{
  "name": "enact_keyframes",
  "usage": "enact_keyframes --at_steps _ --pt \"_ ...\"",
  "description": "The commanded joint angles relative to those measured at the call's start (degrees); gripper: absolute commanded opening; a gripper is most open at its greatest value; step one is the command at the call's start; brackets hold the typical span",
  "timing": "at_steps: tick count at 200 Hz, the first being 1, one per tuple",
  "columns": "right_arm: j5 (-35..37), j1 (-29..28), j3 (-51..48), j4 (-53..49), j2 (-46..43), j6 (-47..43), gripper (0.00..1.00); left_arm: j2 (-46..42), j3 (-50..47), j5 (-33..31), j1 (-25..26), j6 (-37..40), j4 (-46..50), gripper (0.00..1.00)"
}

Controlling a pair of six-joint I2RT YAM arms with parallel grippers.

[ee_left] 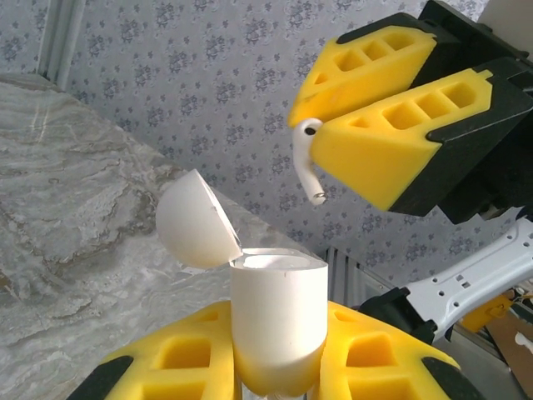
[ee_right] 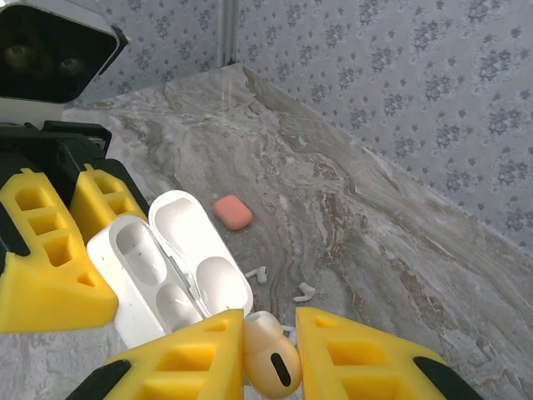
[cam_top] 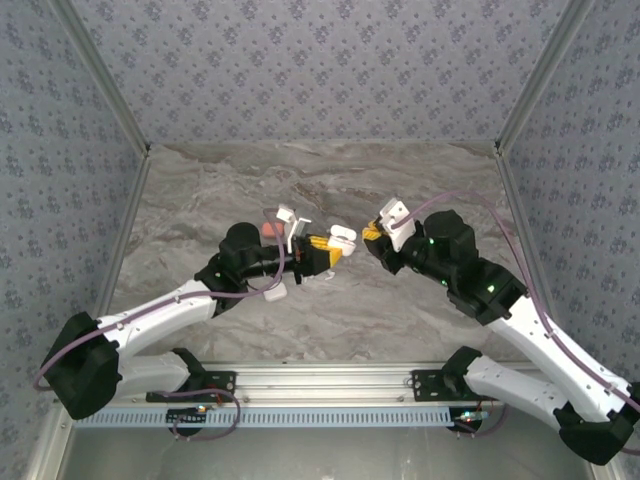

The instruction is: Insert the wireless bluetooth earbuds into the charging case

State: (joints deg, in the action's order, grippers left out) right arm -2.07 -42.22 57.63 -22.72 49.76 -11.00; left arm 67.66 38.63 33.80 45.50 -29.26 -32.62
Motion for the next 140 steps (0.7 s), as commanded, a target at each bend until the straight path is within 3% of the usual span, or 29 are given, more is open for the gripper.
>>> enact_keyframes --at_steps 1,140 --pt "1.4 -1.0 2.4 -0.8 0.9 -2.4 0.23 -0.7 1.4 2.0 0.4 0.0 -3.1 0.0" --pt "-1.1 -2.7 2.5 -2.9 3.5 -2.7 0.23 -1.3 1.4 2.4 0.7 1.0 -2.4 0.0"
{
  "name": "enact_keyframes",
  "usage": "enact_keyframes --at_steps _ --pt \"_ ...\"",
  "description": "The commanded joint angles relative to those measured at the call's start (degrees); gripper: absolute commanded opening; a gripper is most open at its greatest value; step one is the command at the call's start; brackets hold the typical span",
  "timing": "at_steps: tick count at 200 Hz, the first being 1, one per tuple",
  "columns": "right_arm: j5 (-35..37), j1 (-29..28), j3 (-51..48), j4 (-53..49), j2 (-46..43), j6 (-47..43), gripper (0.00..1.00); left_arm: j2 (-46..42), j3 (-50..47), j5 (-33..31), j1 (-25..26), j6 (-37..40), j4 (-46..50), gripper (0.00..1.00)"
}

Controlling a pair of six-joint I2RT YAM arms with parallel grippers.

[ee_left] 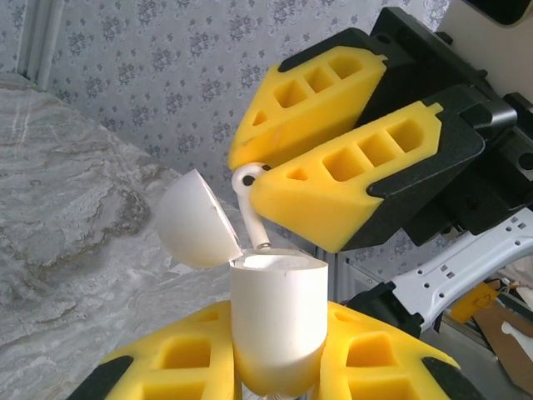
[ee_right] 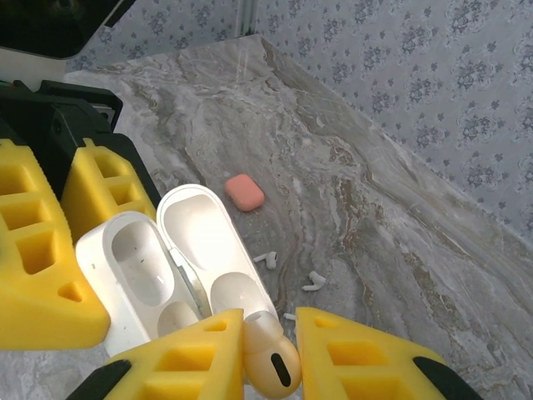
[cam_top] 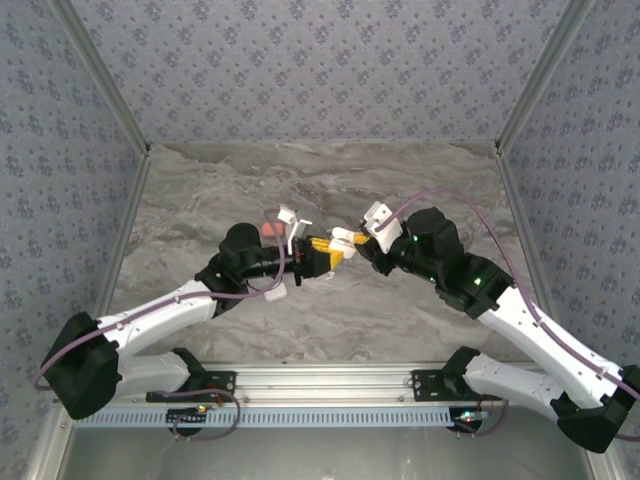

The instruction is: Insert the wireless bluetooth earbuds into the charging case

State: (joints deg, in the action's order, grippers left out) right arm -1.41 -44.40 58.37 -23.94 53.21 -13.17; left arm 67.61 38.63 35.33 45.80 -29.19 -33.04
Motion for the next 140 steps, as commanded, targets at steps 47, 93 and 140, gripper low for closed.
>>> enact_keyframes --at_steps 47,93,140 --pt "-6.4 -0.3 2.0 -2.7 0.3 0.2 0.23 -1.2 1.3 0.8 0.5 1.2 -2.3 0.0" --pt "-10.3 0.5 3.3 -3.3 1.0 2.4 0.25 -0.9 1.4 0.8 1.2 1.9 -2.6 0.0" --pt "-15.5 2.6 6.7 -4.2 2.2 6.3 0.35 -0.9 1.4 0.5 1.7 2.7 -3.0 0.0"
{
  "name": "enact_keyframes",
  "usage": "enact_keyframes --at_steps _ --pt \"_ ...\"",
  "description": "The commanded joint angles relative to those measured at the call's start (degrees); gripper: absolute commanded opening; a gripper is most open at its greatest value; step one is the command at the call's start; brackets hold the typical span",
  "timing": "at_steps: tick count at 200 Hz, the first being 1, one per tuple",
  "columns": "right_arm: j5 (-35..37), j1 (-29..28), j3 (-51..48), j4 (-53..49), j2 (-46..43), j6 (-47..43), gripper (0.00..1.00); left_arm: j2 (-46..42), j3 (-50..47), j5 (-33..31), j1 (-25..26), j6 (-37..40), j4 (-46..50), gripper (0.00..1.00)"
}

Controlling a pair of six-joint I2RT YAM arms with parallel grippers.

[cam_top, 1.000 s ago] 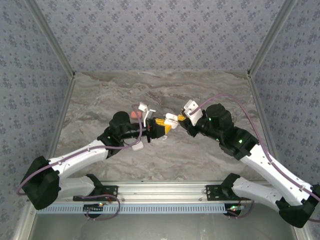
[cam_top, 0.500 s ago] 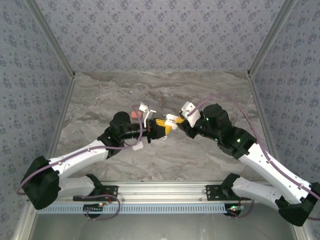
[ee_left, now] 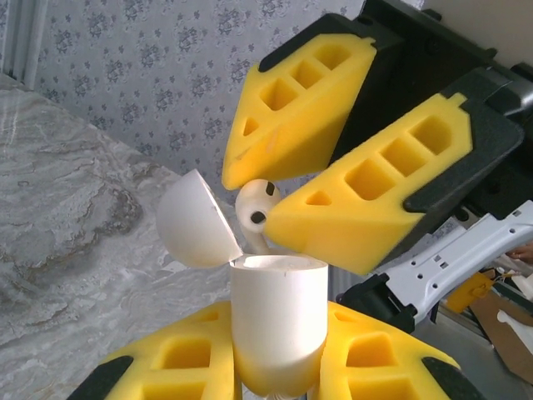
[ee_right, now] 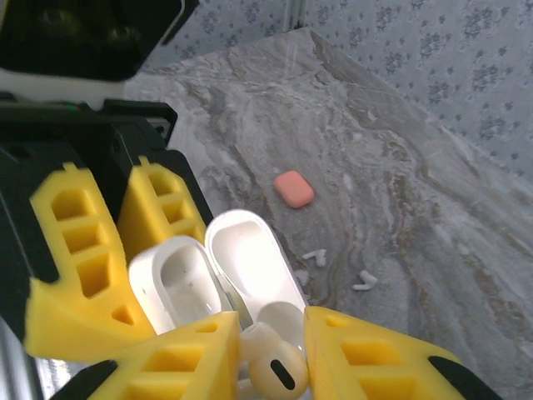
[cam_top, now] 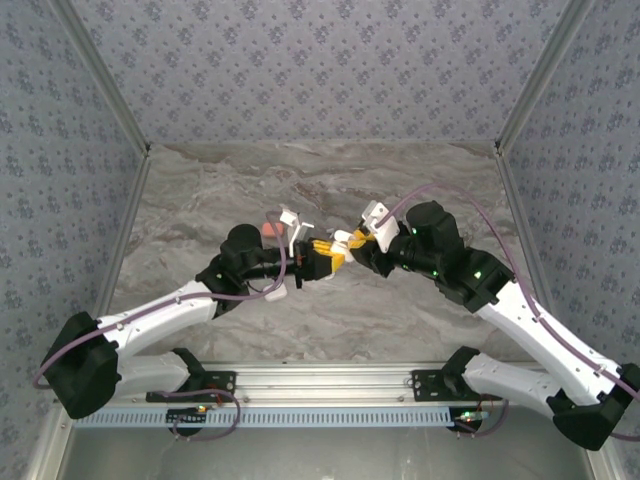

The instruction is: Insert the wireless bluetooth earbuds into the charging case

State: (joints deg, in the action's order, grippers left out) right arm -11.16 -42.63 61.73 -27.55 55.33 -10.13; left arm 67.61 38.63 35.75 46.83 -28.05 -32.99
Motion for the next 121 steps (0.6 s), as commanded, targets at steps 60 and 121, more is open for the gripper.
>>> enact_keyframes --at_steps 60,121 --pt "-7.6 4.4 9.3 -0.6 -0.2 9.3 0.53 -1.5 0.0 -1.4 0.9 2.0 -4.3 0.0" --pt "0.4 8.9 7.5 -3.0 0.1 18.1 0.61 -6.3 -2.9 -11.2 1.1 5.4 -1.2 0.0"
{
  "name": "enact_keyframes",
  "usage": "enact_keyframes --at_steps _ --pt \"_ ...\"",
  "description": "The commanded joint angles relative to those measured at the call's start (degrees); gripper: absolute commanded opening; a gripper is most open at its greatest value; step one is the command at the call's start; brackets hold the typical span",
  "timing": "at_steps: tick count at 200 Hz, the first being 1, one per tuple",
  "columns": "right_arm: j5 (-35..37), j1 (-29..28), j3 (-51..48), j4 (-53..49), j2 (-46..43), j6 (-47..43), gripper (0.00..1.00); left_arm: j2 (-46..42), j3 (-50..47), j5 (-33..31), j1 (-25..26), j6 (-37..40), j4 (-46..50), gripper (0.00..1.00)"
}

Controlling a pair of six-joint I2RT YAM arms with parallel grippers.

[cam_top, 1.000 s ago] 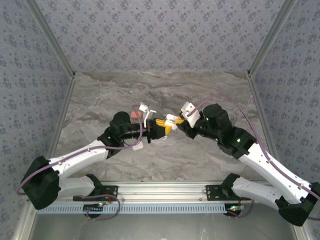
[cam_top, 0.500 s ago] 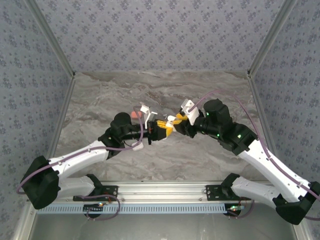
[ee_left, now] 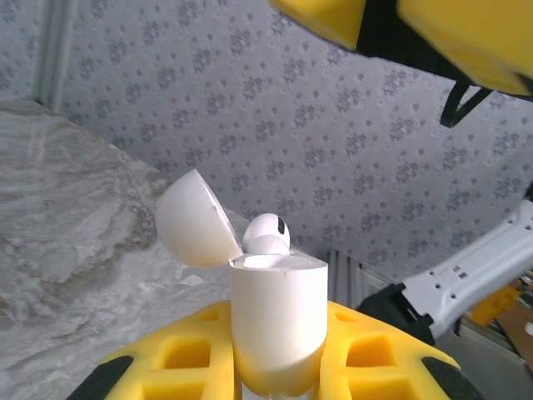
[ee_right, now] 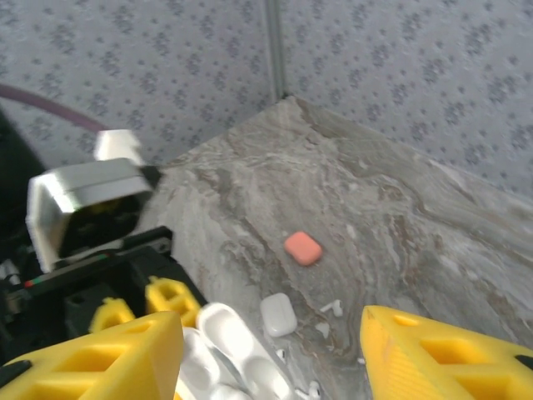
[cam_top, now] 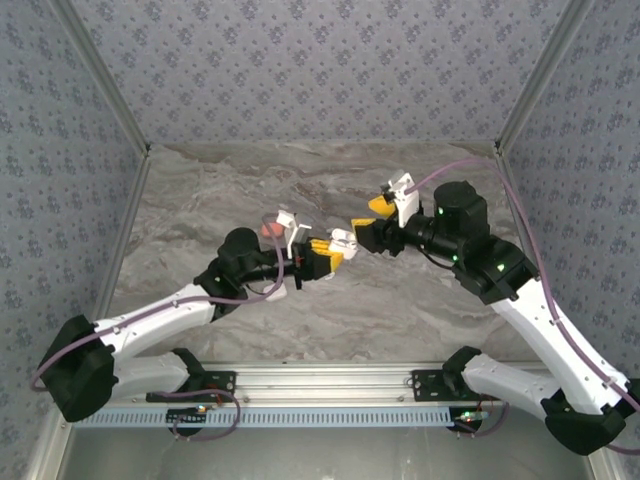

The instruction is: Insert the wireless bluetooth earbuds into the charging case

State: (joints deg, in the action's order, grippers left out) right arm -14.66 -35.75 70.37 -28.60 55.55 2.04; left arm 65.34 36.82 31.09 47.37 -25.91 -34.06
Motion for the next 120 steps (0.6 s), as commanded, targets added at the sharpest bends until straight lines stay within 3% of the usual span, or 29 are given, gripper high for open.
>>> enact_keyframes --at_steps 1,57,120 --pt "4.0 2.1 -1.3 -1.9 -0.1 6.0 0.61 -4.2 -1.1 -6.7 0.5 3.4 0.1 0.0" --pt "7.8 3.5 -12.3 0.1 4.3 17.9 0.59 -13.7 -4.1 -14.7 0.5 8.3 12.5 0.0" --pt "11.5 3.4 -15.2 5.3 21.5 22.0 0.53 -22.3 -7.1 -18.6 0.5 9.5 18.5 0.0"
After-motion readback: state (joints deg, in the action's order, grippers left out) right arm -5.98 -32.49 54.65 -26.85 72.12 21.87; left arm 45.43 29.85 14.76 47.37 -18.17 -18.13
